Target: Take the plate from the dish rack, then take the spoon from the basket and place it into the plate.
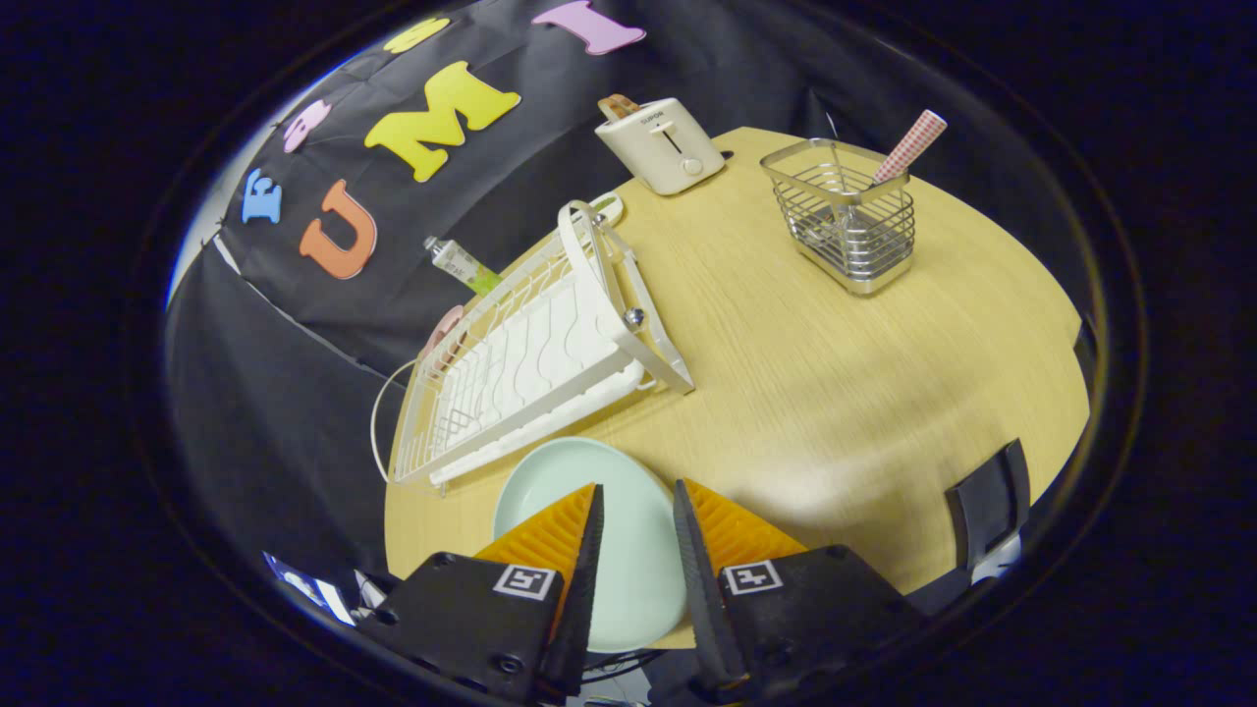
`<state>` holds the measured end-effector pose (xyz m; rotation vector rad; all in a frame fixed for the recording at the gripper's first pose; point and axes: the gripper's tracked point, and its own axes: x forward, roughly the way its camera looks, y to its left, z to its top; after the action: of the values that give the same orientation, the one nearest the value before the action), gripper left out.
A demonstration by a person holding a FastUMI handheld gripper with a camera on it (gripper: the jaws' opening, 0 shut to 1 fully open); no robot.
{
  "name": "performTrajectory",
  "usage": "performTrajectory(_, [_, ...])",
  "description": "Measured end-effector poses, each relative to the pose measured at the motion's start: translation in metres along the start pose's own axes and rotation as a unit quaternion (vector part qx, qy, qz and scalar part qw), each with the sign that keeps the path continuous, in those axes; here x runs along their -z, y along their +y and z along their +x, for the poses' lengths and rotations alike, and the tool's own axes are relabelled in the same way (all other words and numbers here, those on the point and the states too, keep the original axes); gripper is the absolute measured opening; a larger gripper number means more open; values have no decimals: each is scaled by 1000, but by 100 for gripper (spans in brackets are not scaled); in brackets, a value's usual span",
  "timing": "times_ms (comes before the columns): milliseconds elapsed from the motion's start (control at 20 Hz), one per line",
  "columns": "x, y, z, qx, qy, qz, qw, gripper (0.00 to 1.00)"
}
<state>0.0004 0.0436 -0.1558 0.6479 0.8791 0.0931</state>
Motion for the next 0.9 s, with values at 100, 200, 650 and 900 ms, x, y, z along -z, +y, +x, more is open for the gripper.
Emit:
performTrajectory(100, [-1, 0, 1, -4, -1, -8, 1000, 49])
performTrajectory(200, [-5, 0, 0, -3, -13, -22, 1000, 50])
performTrajectory(650, [-58, -23, -41, 7, -135, -121, 983, 81])
performTrajectory(900, [-93, -58, -84, 20, -225, -174, 958, 86])
